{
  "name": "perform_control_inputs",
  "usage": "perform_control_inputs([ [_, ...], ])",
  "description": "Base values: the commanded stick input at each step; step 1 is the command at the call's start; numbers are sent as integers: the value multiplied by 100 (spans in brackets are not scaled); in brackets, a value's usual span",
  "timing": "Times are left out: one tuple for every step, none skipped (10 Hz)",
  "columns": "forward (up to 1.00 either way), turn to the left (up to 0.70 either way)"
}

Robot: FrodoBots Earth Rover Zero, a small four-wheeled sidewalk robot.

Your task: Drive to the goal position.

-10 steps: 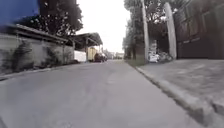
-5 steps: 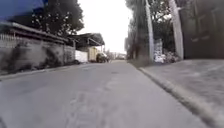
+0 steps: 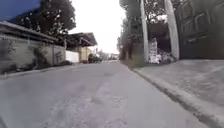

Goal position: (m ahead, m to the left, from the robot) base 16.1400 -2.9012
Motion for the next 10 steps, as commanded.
perform_control_inputs([
  [100,4],
  [100,4],
  [100,4],
  [100,4],
  [100,4],
  [100,4],
  [100,4],
  [100,4],
  [100,-27],
  [100,-36],
])
